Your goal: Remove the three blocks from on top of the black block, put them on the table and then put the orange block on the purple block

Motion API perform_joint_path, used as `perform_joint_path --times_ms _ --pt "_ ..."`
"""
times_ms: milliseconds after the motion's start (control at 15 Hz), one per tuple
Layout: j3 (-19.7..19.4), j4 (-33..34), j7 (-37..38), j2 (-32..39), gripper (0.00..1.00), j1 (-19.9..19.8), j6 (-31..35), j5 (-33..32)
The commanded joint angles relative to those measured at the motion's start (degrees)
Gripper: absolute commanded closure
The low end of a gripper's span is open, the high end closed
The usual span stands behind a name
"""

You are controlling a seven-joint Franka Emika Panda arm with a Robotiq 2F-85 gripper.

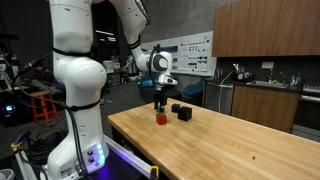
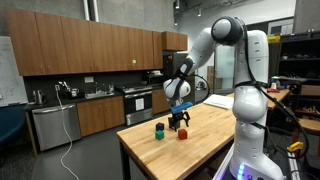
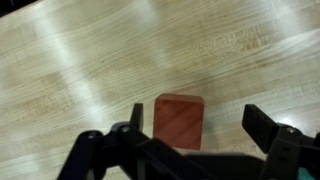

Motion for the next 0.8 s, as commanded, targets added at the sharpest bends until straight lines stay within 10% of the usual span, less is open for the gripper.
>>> perform_joint_path --times_ms 0,467,533,733 --pt "-1.21 -0.84 0.47 0.14 0.00 -1.19 4.05 -1.07" --pt "-2.06 -0.36 -0.89 3.65 0.00 -1.52 6.04 -0.56" --pt "-2.13 -0.35 -0.93 4.01 0.25 -1.44 6.06 -0.72" --pt "-2.30 -0.38 -0.65 4.63 0.39 -1.20 5.99 -0.94"
